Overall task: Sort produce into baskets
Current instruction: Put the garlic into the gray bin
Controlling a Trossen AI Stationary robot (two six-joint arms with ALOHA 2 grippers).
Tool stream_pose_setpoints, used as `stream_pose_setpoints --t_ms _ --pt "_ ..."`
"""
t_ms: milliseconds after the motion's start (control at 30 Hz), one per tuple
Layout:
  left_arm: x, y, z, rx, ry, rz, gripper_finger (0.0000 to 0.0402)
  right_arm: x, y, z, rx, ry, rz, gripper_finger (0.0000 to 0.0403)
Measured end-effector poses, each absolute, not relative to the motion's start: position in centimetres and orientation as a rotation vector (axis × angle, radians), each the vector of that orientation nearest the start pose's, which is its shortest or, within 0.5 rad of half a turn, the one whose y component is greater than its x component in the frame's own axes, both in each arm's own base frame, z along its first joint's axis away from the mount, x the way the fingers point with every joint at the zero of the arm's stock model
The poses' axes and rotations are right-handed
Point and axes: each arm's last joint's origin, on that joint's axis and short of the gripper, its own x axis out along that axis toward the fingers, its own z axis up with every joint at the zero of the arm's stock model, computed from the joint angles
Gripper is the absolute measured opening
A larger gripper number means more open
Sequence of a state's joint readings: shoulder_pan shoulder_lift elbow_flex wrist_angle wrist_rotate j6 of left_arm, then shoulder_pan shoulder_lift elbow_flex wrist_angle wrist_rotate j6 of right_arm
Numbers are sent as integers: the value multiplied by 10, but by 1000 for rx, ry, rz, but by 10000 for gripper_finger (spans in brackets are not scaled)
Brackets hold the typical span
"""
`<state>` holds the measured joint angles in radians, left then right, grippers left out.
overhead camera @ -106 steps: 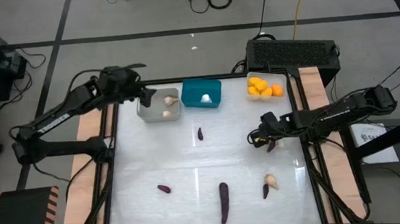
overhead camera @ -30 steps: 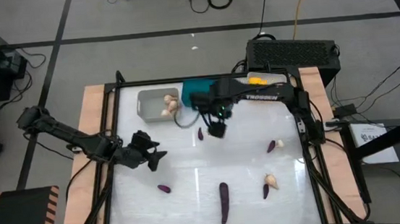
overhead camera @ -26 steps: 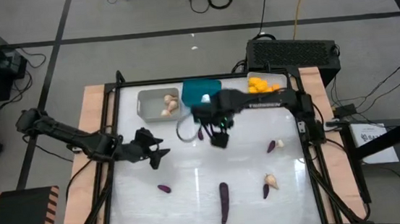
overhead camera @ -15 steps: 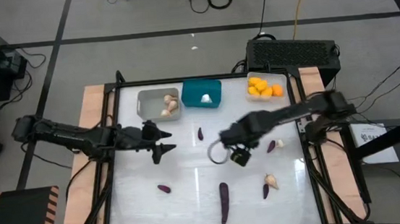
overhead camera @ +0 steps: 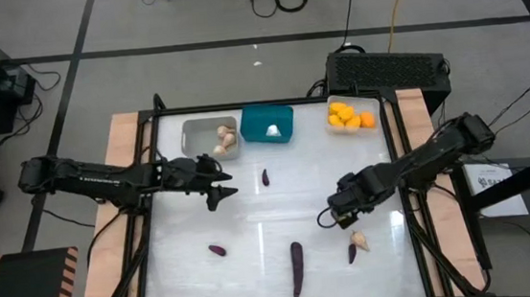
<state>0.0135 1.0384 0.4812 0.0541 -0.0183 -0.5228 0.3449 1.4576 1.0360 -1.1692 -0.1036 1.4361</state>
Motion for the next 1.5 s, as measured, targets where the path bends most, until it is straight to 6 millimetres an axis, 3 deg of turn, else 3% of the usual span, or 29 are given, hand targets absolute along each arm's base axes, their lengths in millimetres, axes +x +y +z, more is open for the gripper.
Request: stream_pose_setpoints --t_ms 233,467,667,900,1067,1233,1500 --pt "221 3 193 -643 517 190 292 227 117 218 1041 1422 -730 286" --pt "227 3 186 -705 519 219 292 221 134 203 930 1443 -817 286" --pt "235 5 193 -777 375 257 292 218 148 191 838 1460 -802 286" --pt "240 6 202 -809 254 254 292 216 156 160 871 1434 -723 286" --pt "240 6 202 -858 253 264 292 209 150 148 896 1430 -800 281" --pt "240 6 200 -857 264 269 292 208 151 148 888 1433 -794 250" --pt "240 6 200 -849 265 268 292 210 147 149 891 1428 -796 158"
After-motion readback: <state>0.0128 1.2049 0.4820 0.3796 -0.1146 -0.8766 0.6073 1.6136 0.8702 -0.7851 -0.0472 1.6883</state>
